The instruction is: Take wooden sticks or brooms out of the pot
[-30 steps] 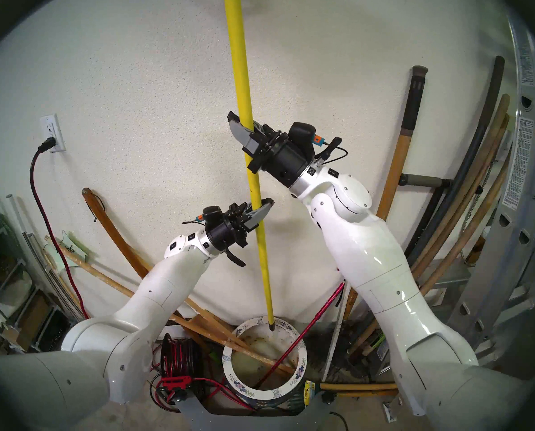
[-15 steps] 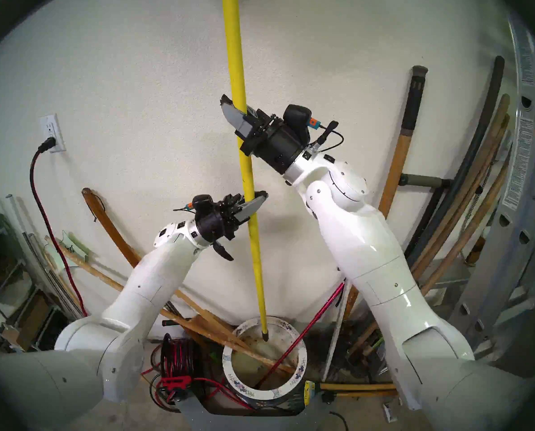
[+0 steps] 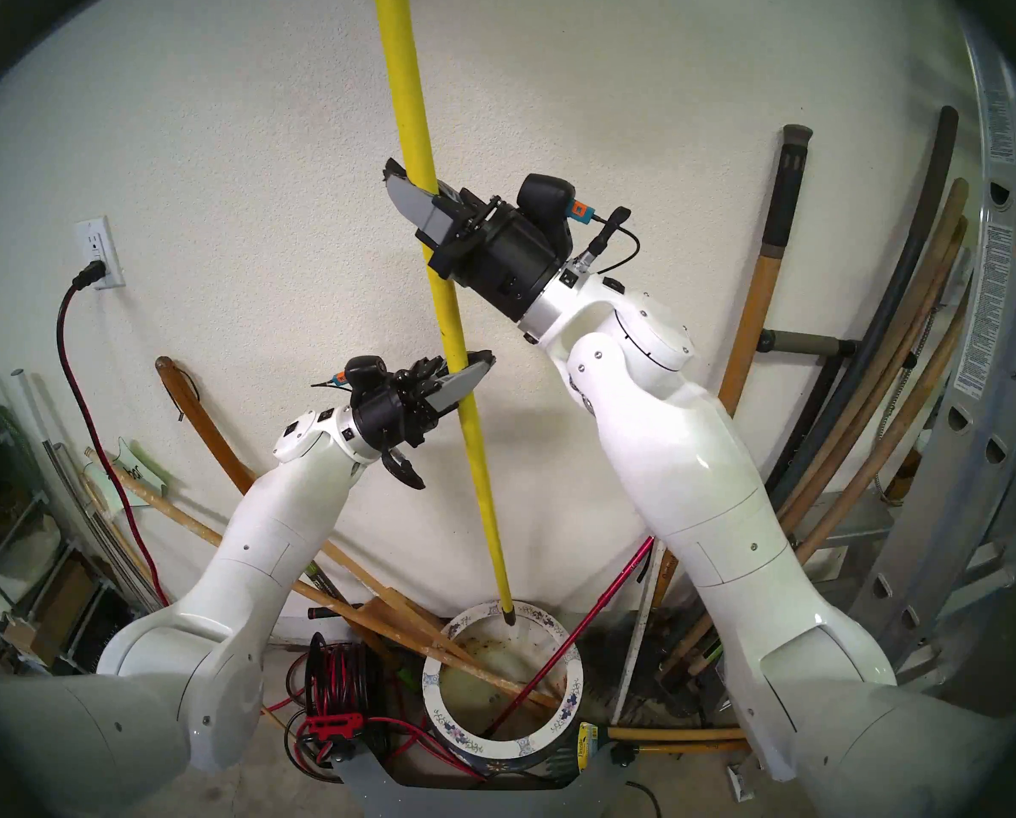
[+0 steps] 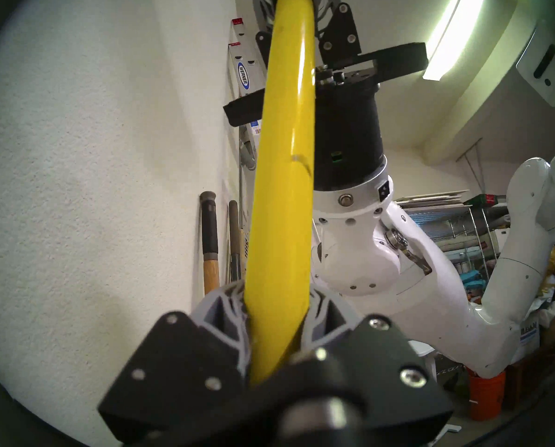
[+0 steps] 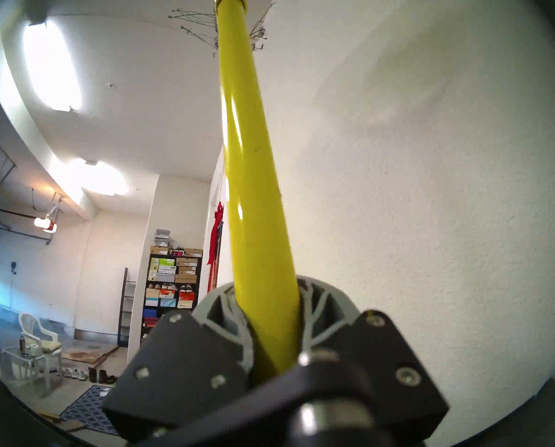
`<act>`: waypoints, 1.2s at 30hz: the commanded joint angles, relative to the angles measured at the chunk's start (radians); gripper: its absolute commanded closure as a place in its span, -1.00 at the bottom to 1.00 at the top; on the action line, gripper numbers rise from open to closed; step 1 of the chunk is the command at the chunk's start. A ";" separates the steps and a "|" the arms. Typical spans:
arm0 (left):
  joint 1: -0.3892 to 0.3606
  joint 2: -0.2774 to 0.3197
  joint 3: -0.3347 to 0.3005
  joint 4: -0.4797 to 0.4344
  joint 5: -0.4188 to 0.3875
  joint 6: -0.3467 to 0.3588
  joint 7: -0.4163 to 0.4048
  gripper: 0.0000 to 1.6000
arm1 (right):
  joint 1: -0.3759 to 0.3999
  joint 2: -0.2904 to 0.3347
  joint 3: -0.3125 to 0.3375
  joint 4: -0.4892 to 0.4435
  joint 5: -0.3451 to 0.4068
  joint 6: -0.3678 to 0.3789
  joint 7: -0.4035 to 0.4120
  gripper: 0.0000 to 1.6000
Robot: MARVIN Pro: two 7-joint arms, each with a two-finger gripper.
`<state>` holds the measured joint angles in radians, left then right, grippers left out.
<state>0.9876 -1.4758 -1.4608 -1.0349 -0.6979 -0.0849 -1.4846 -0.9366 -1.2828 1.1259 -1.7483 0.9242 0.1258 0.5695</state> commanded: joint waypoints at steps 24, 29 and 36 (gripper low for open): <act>0.181 0.069 -0.087 -0.352 -0.029 0.194 0.044 1.00 | -0.044 -0.121 -0.156 -0.107 0.081 0.144 -0.127 1.00; 0.248 0.070 -0.089 -0.412 -0.026 0.251 0.066 1.00 | -0.017 -0.152 -0.127 -0.086 0.093 0.149 -0.181 1.00; 0.359 0.085 -0.091 -0.516 -0.013 0.333 0.110 1.00 | 0.040 -0.188 -0.054 0.003 0.093 0.147 -0.273 1.00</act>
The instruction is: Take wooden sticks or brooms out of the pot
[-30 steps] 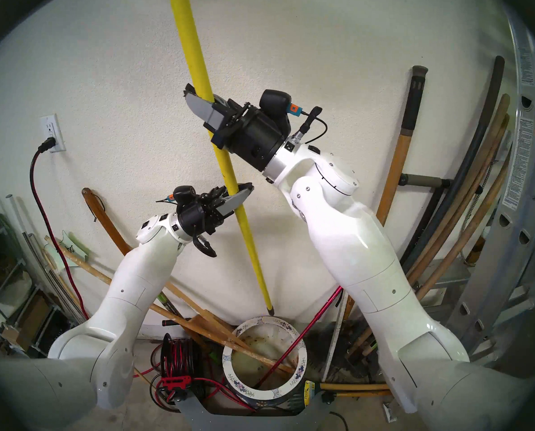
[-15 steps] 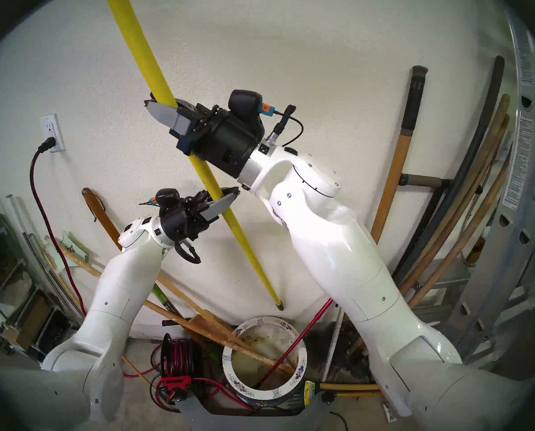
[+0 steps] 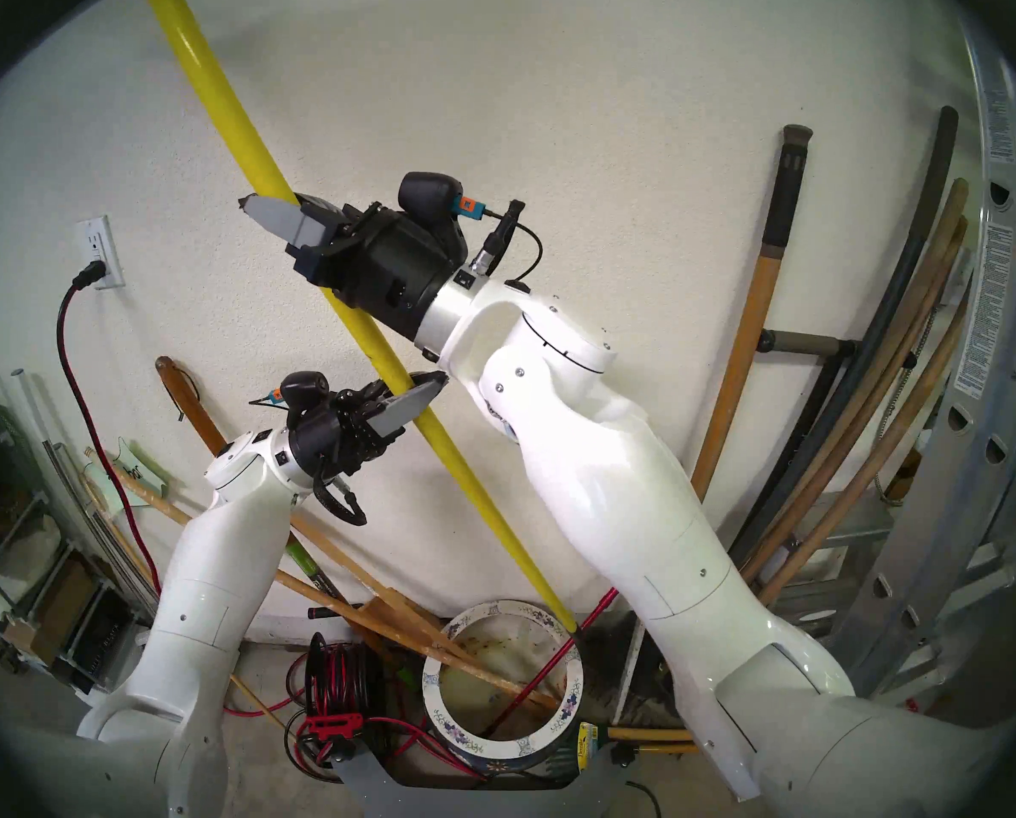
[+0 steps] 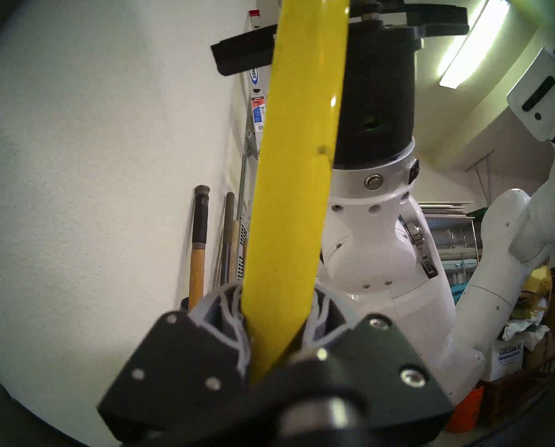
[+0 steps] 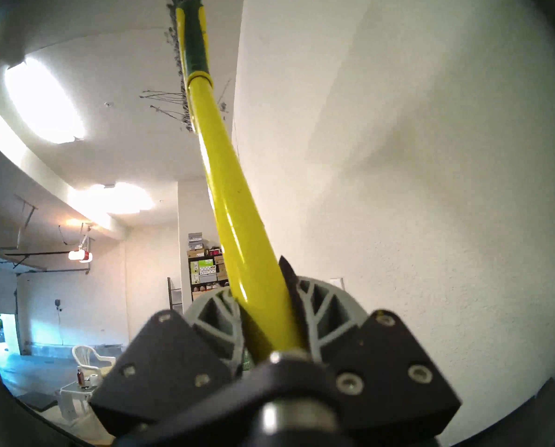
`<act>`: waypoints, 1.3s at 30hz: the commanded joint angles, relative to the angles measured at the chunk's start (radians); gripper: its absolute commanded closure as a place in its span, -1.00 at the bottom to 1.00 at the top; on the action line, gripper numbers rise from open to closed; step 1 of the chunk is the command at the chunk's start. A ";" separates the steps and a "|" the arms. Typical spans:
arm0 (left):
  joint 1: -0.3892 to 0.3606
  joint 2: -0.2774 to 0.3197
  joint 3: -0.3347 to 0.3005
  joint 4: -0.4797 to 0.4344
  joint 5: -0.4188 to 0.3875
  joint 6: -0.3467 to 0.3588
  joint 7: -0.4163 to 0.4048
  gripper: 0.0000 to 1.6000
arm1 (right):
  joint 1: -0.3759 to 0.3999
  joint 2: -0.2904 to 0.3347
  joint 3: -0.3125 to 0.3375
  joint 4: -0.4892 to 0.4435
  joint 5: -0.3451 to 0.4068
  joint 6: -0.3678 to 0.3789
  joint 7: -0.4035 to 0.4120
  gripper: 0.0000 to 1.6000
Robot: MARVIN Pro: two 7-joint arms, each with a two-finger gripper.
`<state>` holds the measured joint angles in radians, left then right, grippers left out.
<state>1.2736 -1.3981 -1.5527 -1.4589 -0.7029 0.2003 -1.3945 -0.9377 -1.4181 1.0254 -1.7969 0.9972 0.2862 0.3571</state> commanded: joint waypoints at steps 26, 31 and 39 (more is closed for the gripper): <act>0.296 0.133 -0.263 -0.435 0.025 0.177 0.242 1.00 | 0.049 -0.117 0.094 0.165 0.038 -0.026 -0.125 1.00; 0.341 0.134 -0.326 -0.496 0.028 0.202 0.279 1.00 | 0.025 -0.118 0.094 0.158 0.033 -0.040 -0.121 1.00; 0.434 0.082 -0.373 -0.591 0.031 0.262 0.358 1.00 | -0.041 -0.099 0.064 0.113 -0.003 -0.082 -0.091 1.00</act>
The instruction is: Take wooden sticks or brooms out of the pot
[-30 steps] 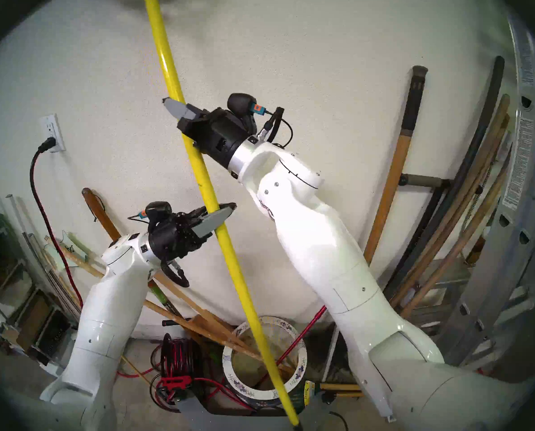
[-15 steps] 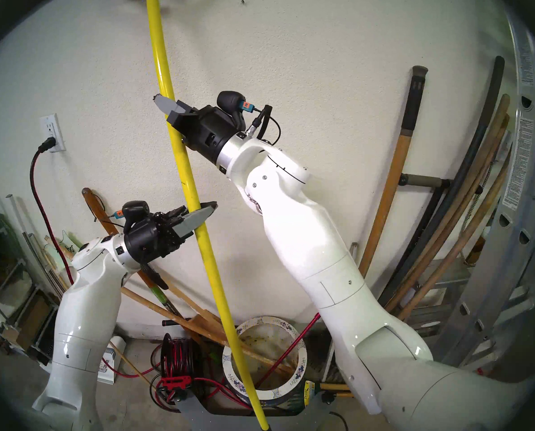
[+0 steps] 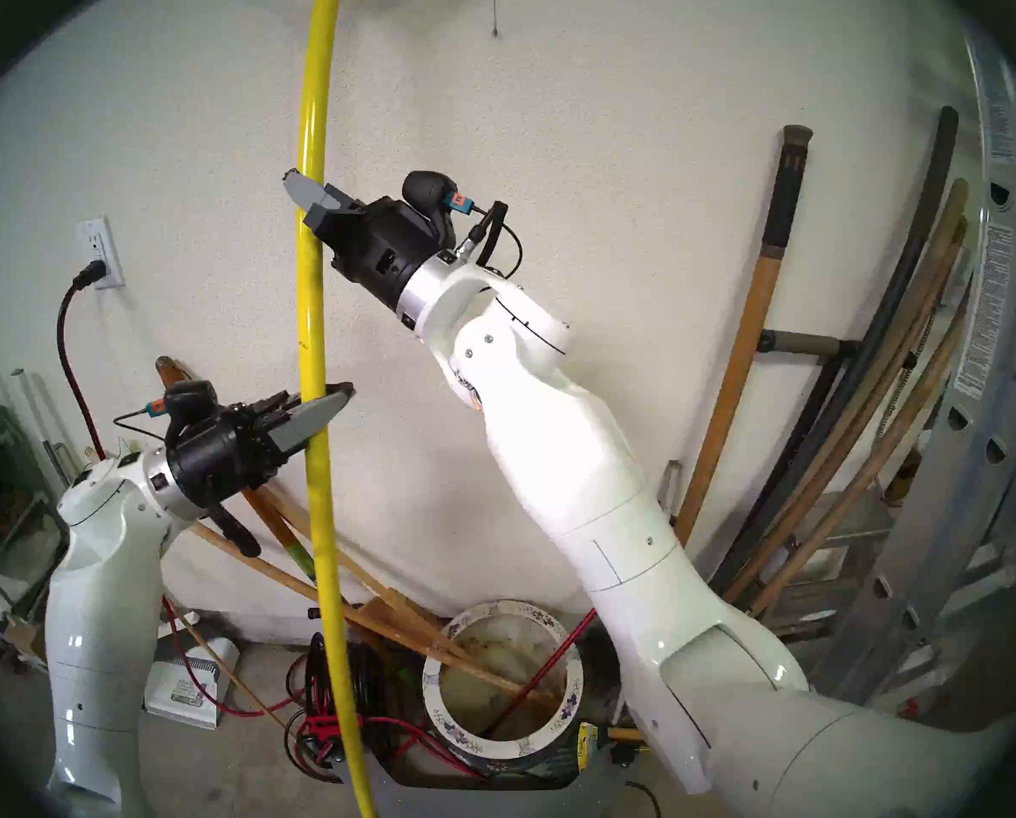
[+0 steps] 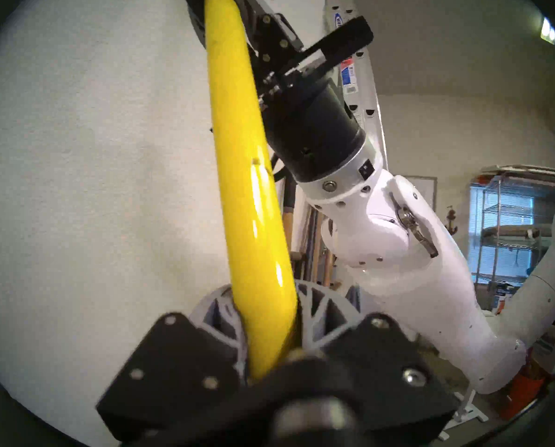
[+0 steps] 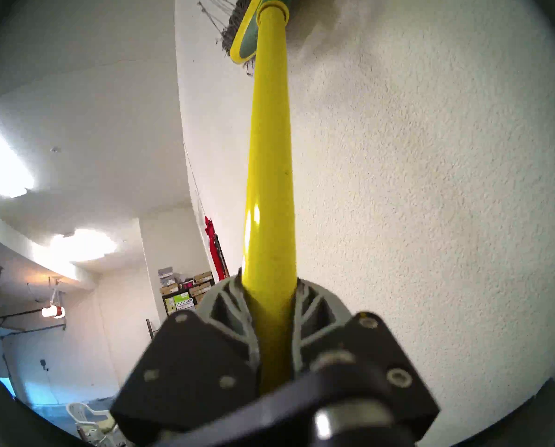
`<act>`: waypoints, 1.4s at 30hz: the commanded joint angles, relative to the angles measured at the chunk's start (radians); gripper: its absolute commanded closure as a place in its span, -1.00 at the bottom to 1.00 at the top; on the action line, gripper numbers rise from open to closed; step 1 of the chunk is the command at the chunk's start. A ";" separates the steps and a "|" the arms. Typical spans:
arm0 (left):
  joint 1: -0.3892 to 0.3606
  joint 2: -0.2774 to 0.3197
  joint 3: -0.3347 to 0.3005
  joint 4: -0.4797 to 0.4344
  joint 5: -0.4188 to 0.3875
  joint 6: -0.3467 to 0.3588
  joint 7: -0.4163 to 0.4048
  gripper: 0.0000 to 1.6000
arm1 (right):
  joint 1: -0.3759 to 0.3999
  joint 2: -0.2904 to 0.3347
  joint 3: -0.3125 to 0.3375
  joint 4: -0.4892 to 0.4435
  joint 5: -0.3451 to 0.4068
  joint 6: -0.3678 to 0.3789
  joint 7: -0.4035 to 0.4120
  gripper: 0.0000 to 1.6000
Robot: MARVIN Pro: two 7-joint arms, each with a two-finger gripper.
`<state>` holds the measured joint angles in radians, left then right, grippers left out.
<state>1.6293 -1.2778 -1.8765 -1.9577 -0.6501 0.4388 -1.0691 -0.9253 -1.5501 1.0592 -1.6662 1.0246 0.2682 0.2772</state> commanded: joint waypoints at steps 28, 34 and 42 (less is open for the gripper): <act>0.214 -0.228 0.023 0.053 0.086 -0.331 0.024 1.00 | -0.191 0.074 -0.060 -0.111 -0.136 -0.159 0.064 1.00; 0.218 -0.268 0.018 0.113 0.075 -0.430 -0.017 1.00 | -0.232 0.098 -0.073 -0.134 -0.161 -0.187 0.090 1.00; 0.208 -0.302 0.030 0.211 0.046 -0.510 -0.061 1.00 | -0.240 0.122 -0.088 -0.144 -0.202 -0.211 0.126 1.00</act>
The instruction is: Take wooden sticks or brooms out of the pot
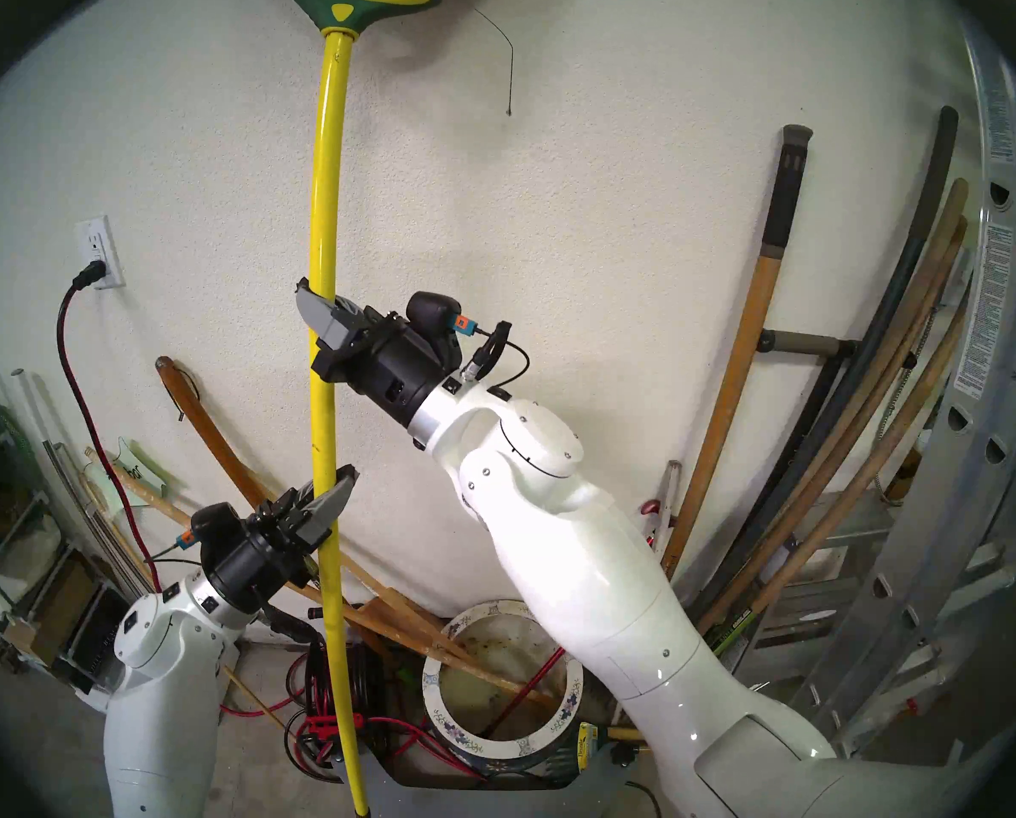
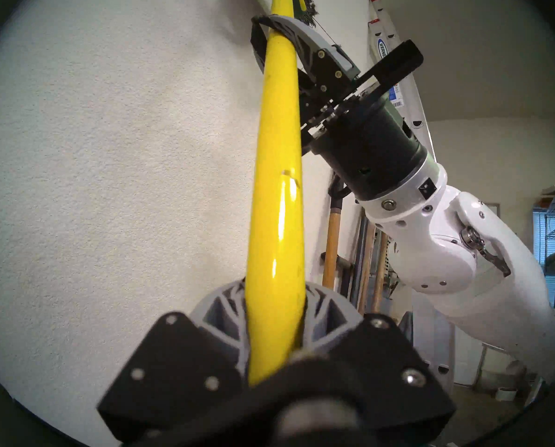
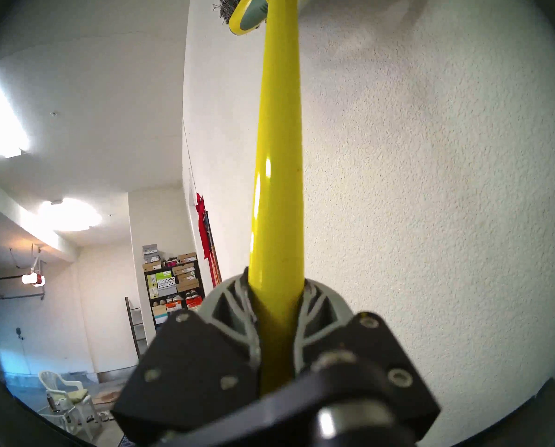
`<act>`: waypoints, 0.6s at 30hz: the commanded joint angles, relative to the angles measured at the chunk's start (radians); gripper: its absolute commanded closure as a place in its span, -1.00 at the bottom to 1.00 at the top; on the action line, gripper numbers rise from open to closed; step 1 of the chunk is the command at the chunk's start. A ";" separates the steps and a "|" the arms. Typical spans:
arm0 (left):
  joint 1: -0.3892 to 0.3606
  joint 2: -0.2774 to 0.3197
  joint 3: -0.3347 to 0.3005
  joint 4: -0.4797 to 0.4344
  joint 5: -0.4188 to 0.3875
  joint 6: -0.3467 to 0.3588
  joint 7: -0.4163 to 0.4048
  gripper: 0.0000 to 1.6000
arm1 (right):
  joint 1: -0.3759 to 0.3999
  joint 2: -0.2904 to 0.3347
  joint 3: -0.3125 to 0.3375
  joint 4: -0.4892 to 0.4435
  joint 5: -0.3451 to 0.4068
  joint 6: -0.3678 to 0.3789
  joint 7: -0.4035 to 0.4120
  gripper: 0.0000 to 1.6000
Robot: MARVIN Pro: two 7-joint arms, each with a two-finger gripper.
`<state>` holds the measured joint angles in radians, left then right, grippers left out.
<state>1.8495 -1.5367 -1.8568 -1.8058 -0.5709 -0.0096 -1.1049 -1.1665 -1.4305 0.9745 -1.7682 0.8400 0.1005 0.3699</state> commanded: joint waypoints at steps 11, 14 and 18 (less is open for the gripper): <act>-0.050 -0.050 0.016 0.183 -0.056 -0.140 -0.078 1.00 | -0.016 0.007 -0.018 -0.045 -0.047 -0.054 0.057 1.00; -0.055 -0.050 0.004 0.198 -0.065 -0.153 -0.084 1.00 | -0.030 0.024 -0.021 -0.053 -0.059 -0.057 0.072 1.00; -0.066 -0.047 -0.004 0.221 -0.051 -0.173 -0.085 1.00 | -0.054 0.045 -0.019 -0.060 -0.068 -0.065 0.092 1.00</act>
<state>1.8013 -1.5835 -1.8374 -1.6215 -0.6194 -0.1491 -1.1953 -1.1979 -1.4049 0.9465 -1.7748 0.7697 0.0772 0.4250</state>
